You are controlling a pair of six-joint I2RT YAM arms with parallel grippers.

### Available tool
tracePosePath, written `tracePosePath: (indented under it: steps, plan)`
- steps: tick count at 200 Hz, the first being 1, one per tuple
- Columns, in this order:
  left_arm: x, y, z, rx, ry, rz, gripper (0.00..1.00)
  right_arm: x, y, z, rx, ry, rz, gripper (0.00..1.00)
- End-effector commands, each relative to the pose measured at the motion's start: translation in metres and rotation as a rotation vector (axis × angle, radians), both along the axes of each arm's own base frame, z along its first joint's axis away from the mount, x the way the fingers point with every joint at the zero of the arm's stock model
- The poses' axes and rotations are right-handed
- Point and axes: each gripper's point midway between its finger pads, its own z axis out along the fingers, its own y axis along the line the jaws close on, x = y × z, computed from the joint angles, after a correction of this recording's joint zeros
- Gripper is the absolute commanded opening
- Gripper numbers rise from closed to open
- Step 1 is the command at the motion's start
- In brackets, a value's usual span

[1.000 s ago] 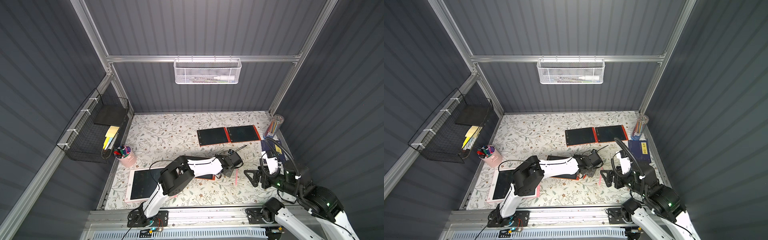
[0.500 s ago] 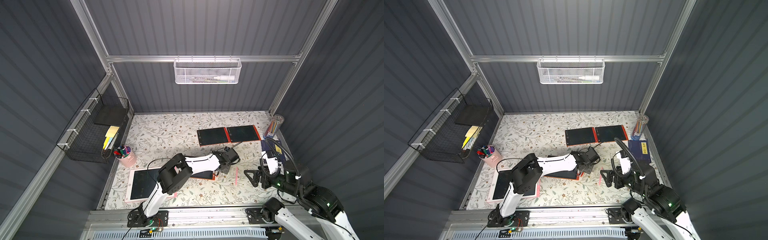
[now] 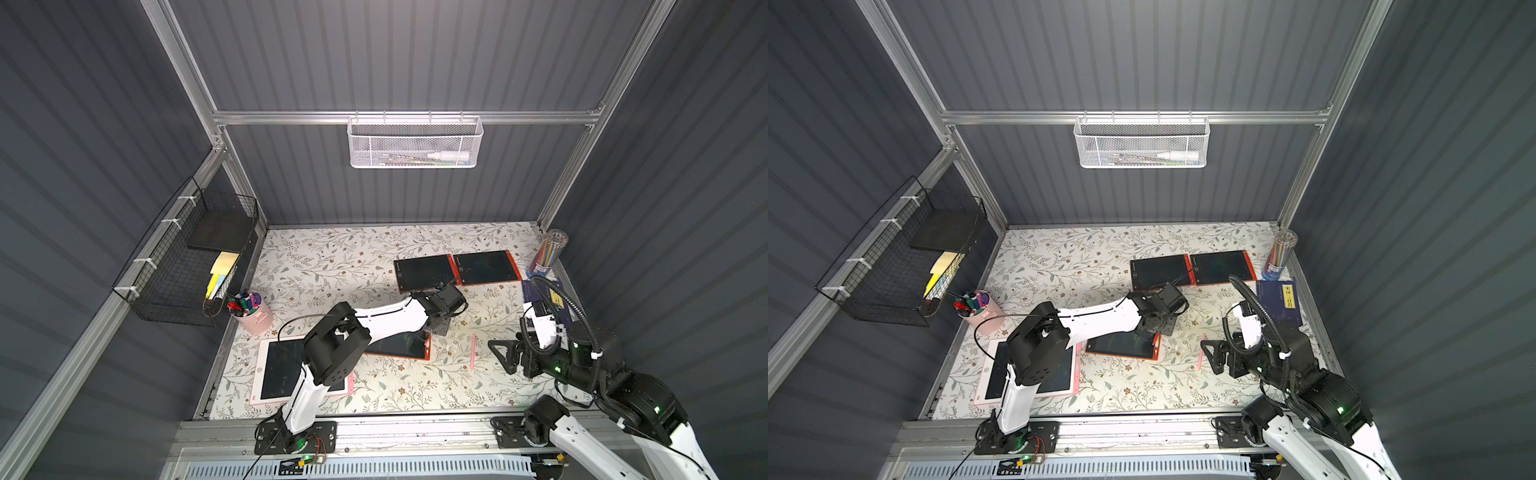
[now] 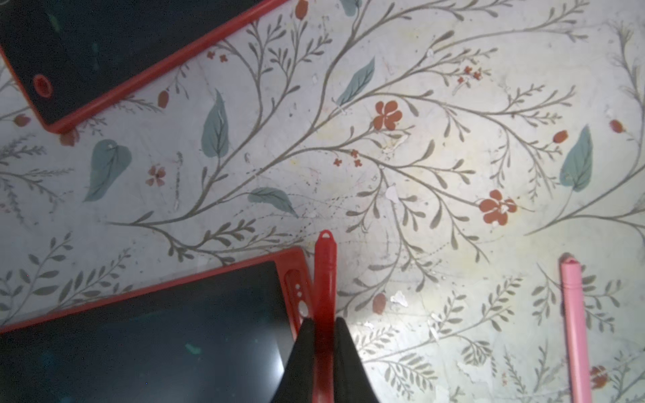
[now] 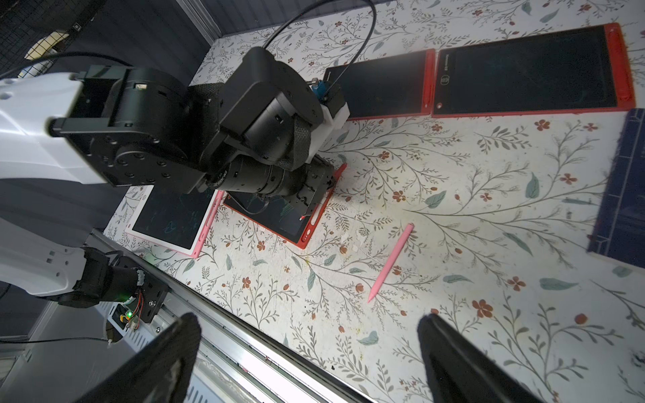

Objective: Place the stylus back onto the writing tablet
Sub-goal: Pick up the stylus from the center of the board, then place the stylus on the writing tablet.

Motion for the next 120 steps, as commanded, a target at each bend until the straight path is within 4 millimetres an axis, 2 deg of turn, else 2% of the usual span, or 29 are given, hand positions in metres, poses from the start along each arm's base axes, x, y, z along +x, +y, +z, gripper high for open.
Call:
tracePosePath:
  steps: [1, 78, 120]
  plan:
    - [-0.001, 0.010, 0.005, -0.009, 0.005, 0.030, 0.14, 0.000, -0.002, -0.003, -0.008, -0.001, -0.008, 0.99]
    - [-0.015, 0.009, 0.000, -0.115, 0.081, 0.082, 0.17, 0.000, -0.001, -0.003, -0.007, -0.001, -0.003, 0.99]
    - [-0.017, 0.011, -0.008, -0.105, 0.099, 0.099, 0.21, 0.000, -0.001, -0.003, -0.007, -0.002, 0.000, 0.99]
